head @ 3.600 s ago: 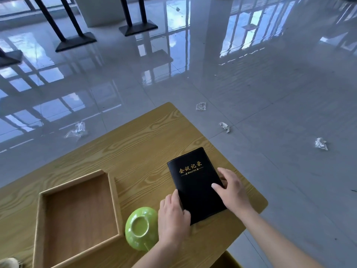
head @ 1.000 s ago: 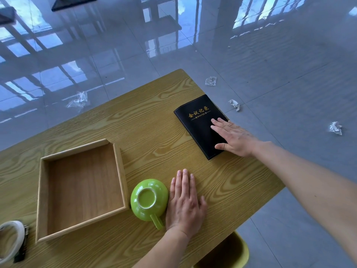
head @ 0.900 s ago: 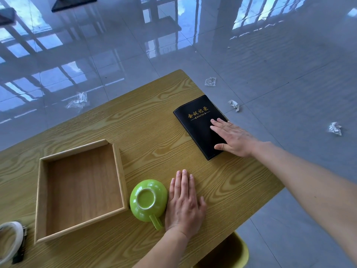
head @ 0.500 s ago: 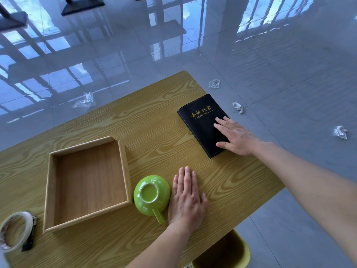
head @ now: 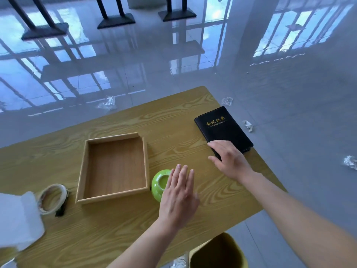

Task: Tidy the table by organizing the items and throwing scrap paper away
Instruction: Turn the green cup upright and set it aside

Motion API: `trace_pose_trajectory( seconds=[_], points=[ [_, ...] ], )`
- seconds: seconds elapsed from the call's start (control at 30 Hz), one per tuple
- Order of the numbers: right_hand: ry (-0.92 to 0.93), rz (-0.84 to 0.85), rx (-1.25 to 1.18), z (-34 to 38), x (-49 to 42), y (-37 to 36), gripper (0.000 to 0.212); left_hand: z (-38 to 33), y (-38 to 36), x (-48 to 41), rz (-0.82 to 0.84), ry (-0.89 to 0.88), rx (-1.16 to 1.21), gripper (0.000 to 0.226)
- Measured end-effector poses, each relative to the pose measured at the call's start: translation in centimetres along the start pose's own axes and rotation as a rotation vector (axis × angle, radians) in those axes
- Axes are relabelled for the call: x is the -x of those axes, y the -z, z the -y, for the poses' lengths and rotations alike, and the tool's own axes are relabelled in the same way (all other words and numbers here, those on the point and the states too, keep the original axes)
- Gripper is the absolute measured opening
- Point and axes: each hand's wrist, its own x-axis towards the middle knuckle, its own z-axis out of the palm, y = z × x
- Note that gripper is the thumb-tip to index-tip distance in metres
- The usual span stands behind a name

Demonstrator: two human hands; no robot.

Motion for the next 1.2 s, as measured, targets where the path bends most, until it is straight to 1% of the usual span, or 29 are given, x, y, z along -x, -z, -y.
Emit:
trace_pose_trajectory(
  seconds=[0.07,0.17,0.27,0.37,0.43,0.5,0.6,0.67,0.77,0.9,1.0,1.1,1.2],
  points=[
    [-0.012,0.021,-0.049,2.7,0.2,-0.8,0.045,1.6,1.2,1.1,-0.023,0.074,-0.015,0.062],
    [-0.056,0.082,-0.139,6.5,0.8,-2.1,0.045,4.0,2.7,2.9,-0.049,0.217,0.022,0.056],
    [-0.110,0.132,-0.189,10.0,1.8,-3.6,0.044,6.1,3.9,4.5,-0.069,0.282,0.034,0.052],
    [-0.190,0.128,-0.220,13.1,3.3,-5.4,0.040,8.1,4.6,6.4,-0.082,0.342,0.006,0.051],
    [-0.252,0.111,-0.209,14.7,4.4,-6.4,0.033,9.8,4.9,8.2,-0.080,0.425,-0.007,0.052],
    [-0.324,0.091,-0.190,15.9,5.3,-7.5,0.028,12.1,4.7,10.8,-0.071,0.514,-0.025,0.053],
    [-0.432,0.088,-0.165,17.3,6.0,-8.8,0.035,15.4,4.2,15.1,-0.022,0.657,-0.054,0.053],
    [-0.471,0.092,-0.132,17.8,6.1,-9.5,0.036,17.0,3.9,17.2,0.046,0.731,-0.067,0.056],
    [-0.483,0.076,-0.101,17.9,6.1,-10.2,0.035,18.5,3.2,18.7,0.141,0.733,-0.109,0.067],
    [-0.545,0.071,-0.055,17.9,5.8,-10.7,0.031,19.3,2.1,19.7,0.150,0.675,-0.147,0.087],
    [-0.576,0.053,-0.040,18.0,5.7,-10.8,0.027,19.4,1.5,19.9,0.103,0.676,-0.139,0.087],
    [-0.562,0.031,-0.033,17.7,5.7,-10.7,0.025,19.4,1.3,19.9,0.128,0.692,-0.138,0.084],
    [-0.612,0.008,-0.134,17.6,5.6,-10.1,0.020,19.6,1.2,19.9,0.141,0.702,-0.159,0.081]
  ],
)
